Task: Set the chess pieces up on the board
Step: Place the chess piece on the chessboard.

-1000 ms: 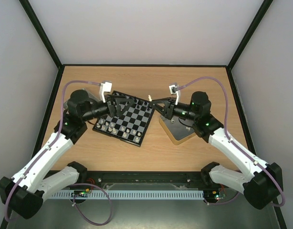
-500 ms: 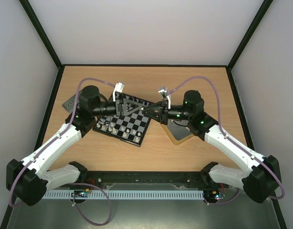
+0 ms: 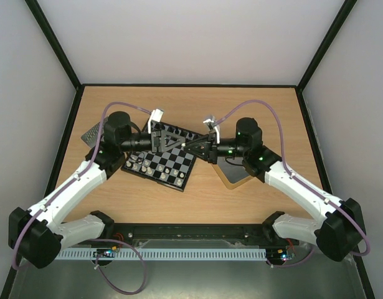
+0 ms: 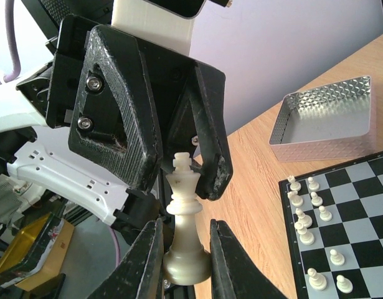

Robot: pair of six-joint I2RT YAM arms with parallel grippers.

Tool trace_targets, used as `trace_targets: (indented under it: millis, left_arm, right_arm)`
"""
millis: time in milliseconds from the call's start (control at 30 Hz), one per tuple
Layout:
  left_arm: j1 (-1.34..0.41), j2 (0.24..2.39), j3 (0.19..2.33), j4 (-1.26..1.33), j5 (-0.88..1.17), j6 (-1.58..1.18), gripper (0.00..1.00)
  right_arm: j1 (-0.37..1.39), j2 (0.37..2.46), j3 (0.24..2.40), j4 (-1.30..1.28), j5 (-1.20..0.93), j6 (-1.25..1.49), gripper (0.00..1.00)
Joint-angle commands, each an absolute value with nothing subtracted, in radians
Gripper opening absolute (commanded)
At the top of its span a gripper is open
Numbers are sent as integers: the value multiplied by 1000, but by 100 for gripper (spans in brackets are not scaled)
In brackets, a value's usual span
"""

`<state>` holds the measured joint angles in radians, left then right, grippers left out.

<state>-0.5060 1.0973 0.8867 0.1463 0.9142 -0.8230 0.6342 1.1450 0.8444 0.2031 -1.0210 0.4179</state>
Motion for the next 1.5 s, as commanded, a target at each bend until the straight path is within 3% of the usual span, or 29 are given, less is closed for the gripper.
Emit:
trace_targets:
  millis: [0,400,600,800,967,1200,1467]
  left_arm:
    - [-513,1112,910,144,941,-806,26]
    - [-531,1118,910,71,915,-742,3]
    - [-532,1052,909,-31,684,-664,2]
    - [-533,982,939,-266,243,-550,2]
    - [-534,926,991,-396,-69,-467,2]
    - [-535,869,913,-436,-232,-458,2]
    - [-635,797,725,-344,-283,-531,2]
  right_arm:
    - [643,1151,890,191,-1045,393,3]
    - [644,1154,886,189,-1024,407,5]
    - [643,1144,876,105,-926,404,50]
    - [643,1106,837,52,-684,388,69]
    - [643,1114,882,-25,-405,422,72]
    - [643,1120,885,-112,130,561,73]
    - [642,1090,810,-71,181,618,74]
